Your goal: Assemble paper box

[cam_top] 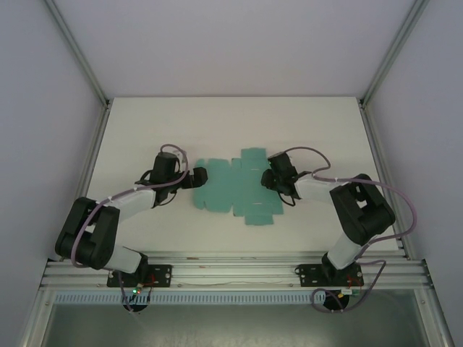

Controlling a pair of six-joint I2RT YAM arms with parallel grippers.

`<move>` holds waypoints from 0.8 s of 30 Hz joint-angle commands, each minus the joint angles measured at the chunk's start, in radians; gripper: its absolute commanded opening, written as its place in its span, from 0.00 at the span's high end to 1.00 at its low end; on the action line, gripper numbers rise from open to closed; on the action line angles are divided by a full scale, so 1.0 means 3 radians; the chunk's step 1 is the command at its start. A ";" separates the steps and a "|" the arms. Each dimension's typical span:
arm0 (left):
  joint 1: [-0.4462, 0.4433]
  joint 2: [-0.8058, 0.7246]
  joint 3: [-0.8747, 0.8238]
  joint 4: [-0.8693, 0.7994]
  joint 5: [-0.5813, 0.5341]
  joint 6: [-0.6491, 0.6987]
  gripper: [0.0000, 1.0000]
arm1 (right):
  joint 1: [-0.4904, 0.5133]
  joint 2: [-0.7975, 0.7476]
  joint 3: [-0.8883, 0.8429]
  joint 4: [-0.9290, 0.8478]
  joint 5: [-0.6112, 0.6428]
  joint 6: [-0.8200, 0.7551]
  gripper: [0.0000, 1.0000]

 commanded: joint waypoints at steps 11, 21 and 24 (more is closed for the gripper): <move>-0.0010 0.0418 -0.0232 0.1158 0.0790 -0.0468 0.16 | -0.0039 0.0266 -0.0274 0.0080 -0.0109 0.0251 0.63; 0.0008 0.0376 -0.0397 0.1690 0.0849 -0.0651 0.81 | -0.0137 0.0103 -0.0497 0.0457 -0.0403 0.0182 0.63; 0.0020 0.0270 -0.0467 0.1862 0.0867 -0.0705 1.00 | -0.0203 -0.0062 -0.0520 0.0508 -0.0503 0.0125 0.62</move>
